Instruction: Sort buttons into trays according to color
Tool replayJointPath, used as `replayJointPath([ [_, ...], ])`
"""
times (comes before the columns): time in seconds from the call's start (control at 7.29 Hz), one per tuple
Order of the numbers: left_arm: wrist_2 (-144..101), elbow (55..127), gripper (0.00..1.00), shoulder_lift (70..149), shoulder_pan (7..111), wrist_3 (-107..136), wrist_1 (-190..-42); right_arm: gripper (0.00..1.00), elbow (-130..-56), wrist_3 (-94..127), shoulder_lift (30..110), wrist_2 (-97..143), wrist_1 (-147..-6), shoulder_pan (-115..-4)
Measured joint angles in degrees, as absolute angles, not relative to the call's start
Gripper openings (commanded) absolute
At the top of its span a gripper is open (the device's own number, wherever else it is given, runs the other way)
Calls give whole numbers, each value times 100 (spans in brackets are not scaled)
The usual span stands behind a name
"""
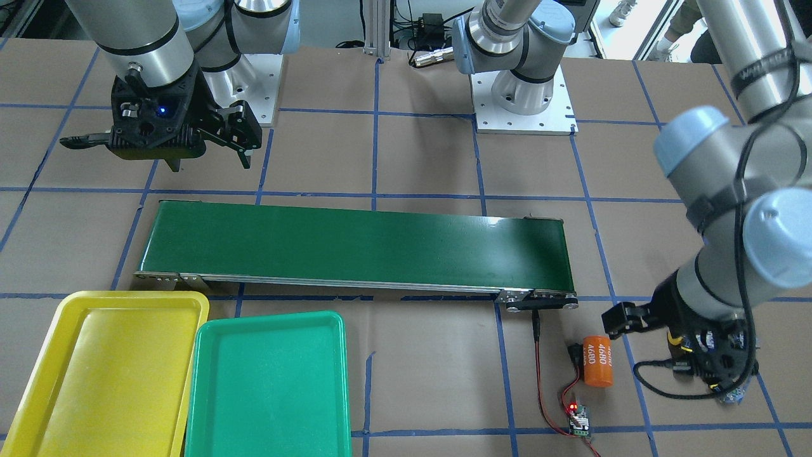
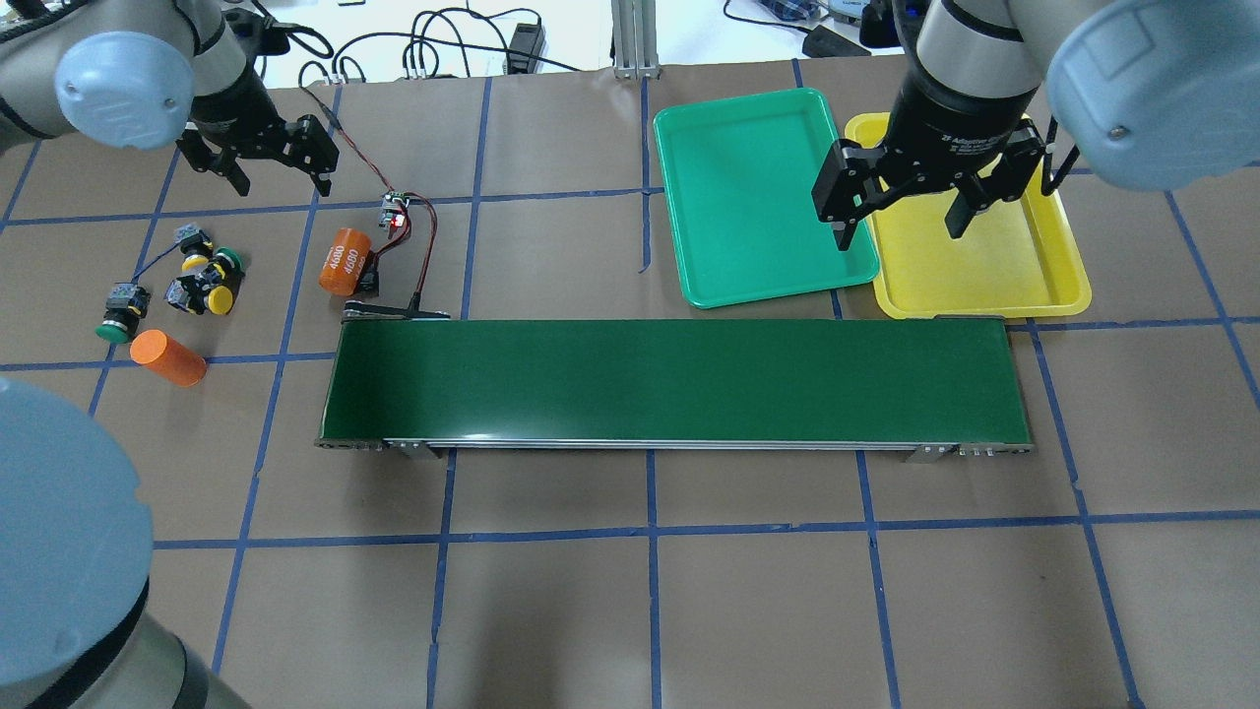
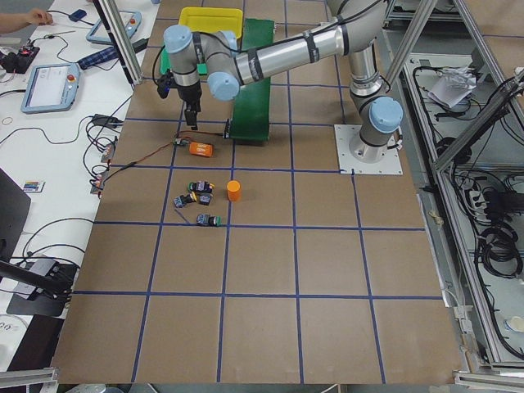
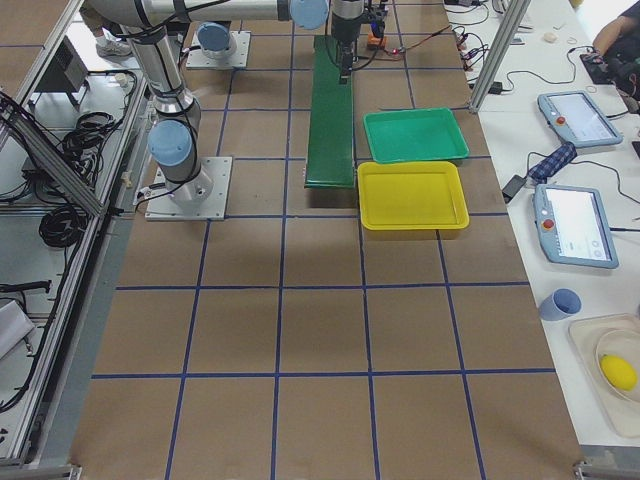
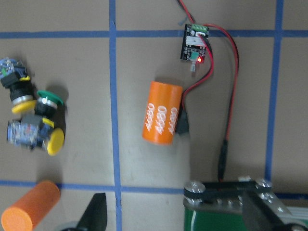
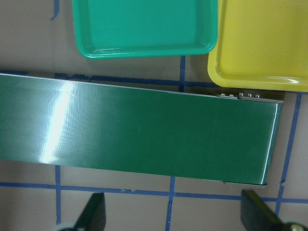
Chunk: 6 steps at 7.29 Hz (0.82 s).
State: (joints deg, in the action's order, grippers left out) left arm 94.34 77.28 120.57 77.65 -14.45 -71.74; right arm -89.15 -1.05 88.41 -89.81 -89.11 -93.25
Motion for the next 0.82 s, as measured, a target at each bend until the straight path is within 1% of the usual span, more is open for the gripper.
replayJointPath([
  [0.27, 9333, 7574, 100, 12759, 7715, -1639, -6655, 100, -8906, -111, 8842, -8986, -8911, -9320],
  [0.41, 9263, 7598, 100, 12896, 7698, -1652, -6566, 100, -8906, -112, 8842, -8987, -8906, -9319],
  [0.55, 9176, 7701, 96, 12961, 7686, -1645, -6538, 100, -8912, -110, 8842, -8985, -8905, -9320],
  [0.69, 9122, 7859, 88, 12986, 7673, -1630, -6523, 100, -8914, -112, 8842, -8985, -8902, -9319],
  [0.82, 9101, 7994, 65, 12997, 7658, -1613, -6510, 100, -8915, -113, 8842, -8988, -8894, -9318],
])
